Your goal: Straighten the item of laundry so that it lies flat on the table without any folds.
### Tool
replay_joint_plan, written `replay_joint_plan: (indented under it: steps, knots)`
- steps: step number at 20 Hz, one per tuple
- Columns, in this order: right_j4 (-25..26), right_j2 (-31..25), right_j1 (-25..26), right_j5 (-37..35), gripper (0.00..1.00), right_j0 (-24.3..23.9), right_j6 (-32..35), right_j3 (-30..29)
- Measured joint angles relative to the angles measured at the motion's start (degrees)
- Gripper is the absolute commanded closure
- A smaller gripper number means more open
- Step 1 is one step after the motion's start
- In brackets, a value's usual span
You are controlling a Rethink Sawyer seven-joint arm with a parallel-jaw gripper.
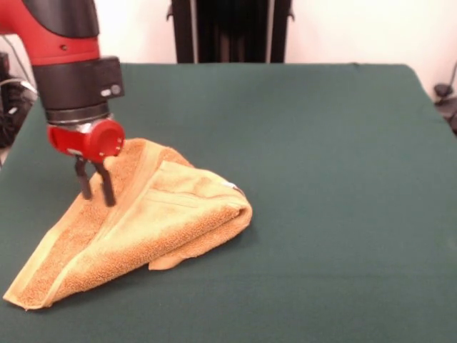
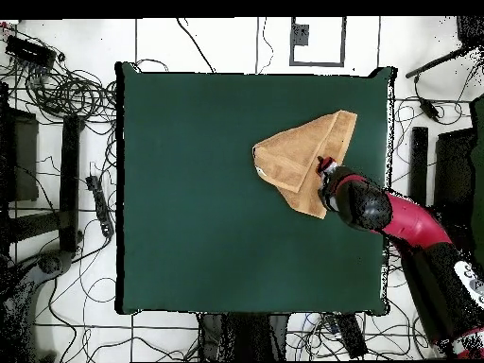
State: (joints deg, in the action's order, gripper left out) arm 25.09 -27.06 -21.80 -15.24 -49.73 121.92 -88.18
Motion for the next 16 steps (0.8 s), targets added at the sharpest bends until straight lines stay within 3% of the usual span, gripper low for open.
replay_joint_plan:
  steps: [16]
  knots:
    - [1.83, -14.07, 9.09, 1.88, 0.00, -9.02, 0.00, -2.34]
